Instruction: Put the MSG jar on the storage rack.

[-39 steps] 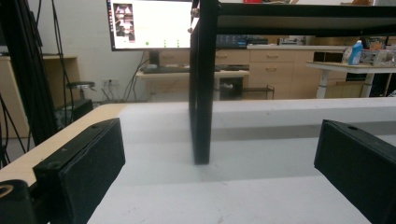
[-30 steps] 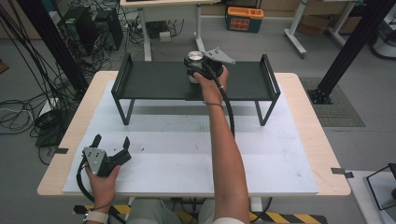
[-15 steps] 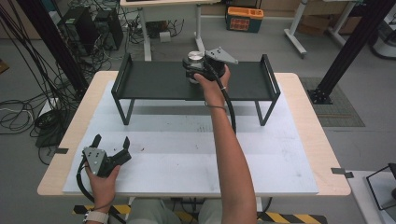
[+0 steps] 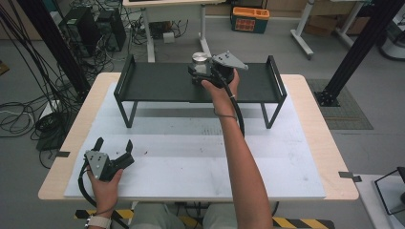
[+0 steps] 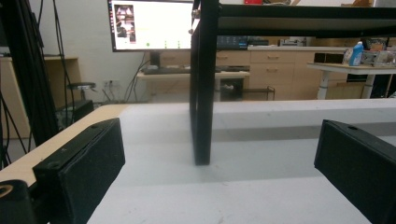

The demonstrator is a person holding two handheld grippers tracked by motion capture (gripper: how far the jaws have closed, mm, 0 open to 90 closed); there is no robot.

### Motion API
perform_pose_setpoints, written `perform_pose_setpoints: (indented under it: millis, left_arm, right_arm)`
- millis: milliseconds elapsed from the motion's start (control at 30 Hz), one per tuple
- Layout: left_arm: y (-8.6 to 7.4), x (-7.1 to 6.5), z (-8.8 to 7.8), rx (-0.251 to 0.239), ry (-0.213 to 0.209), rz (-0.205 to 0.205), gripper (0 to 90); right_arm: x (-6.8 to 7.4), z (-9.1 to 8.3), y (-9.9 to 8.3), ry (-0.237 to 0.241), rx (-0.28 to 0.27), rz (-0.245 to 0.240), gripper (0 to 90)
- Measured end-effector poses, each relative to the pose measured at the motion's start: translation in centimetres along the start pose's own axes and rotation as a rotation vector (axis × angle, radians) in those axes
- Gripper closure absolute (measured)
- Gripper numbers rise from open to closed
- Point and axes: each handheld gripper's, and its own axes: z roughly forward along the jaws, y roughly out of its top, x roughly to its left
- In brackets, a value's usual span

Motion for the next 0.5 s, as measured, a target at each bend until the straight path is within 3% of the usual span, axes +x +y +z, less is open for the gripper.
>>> perform_pose_setpoints:
  millis: [200, 400, 433, 500]
  left_arm:
    - [0.0, 0.0, 0.0, 0.0, 0.0, -0.001, 2.0]
    - [0.0, 0.0, 0.0, 0.002, -0.001, -0.002, 2.0]
    - [0.0, 0.0, 0.0, 0.001, -0.002, -0.002, 2.0]
    - [0.0, 0.1, 0.0, 0.001, -0.003, -0.002, 2.0]
  right_arm:
    - [0.2, -1.3, 0.2, 0.037, -0.002, -0.03, 3.8]
    - [0.1, -3.0, -0.2, 0.101, -0.008, -0.034, 3.2]
    - [-0.2, -3.6, -0.5, 0.141, -0.013, -0.018, 3.4]
    - [0.0, -4.1, -0.6, 0.144, -0.014, -0.031, 3.4]
